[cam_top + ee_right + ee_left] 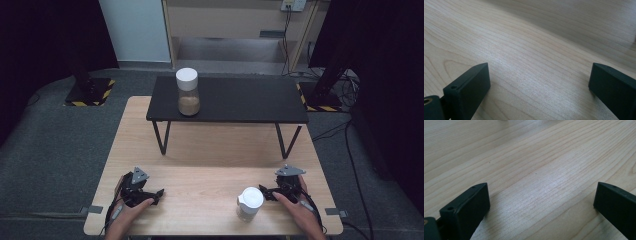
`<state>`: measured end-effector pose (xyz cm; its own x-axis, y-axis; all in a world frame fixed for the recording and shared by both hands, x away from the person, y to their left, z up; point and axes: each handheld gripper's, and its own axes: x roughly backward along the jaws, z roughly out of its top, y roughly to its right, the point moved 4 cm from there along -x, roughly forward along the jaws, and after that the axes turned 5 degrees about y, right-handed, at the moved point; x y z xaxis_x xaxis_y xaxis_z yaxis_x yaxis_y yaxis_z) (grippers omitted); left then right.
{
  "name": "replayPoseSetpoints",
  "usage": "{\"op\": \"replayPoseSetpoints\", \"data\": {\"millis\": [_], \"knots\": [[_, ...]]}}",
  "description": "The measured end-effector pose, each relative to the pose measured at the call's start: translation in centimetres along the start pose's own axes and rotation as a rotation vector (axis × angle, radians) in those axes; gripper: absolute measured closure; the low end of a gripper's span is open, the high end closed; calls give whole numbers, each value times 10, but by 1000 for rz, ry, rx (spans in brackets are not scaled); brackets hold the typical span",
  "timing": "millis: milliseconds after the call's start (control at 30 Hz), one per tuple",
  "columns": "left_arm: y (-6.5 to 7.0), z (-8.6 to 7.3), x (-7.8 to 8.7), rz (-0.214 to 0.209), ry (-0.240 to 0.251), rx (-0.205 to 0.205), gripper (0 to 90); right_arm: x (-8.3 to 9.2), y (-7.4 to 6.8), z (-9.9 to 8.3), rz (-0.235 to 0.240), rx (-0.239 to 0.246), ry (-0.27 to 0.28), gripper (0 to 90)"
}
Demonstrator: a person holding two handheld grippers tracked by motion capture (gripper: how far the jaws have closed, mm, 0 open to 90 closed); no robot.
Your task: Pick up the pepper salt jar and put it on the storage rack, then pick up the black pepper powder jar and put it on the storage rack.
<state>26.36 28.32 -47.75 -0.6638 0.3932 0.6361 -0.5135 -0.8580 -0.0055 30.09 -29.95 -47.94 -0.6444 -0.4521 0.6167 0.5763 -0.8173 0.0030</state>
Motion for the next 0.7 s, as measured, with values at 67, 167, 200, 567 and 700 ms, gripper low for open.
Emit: {"op": "replayPoseSetpoints", "data": {"millis": [67,167,200,567,700], "knots": [[0,0,0,0,0,0,0,0,0,0,2,-1,0,45],[0,0,0,0,0,1,0,0,0,0,1,-4,-2,47],[0,0,0,0,0,0,0,0,0,0,-1,-5,-2,48],[0,0,0,1,0,1,0,12,7,-3,66,-9,15,72],[0,0,0,1,0,1,0,22,7,-8,103,37,14,84]]}}
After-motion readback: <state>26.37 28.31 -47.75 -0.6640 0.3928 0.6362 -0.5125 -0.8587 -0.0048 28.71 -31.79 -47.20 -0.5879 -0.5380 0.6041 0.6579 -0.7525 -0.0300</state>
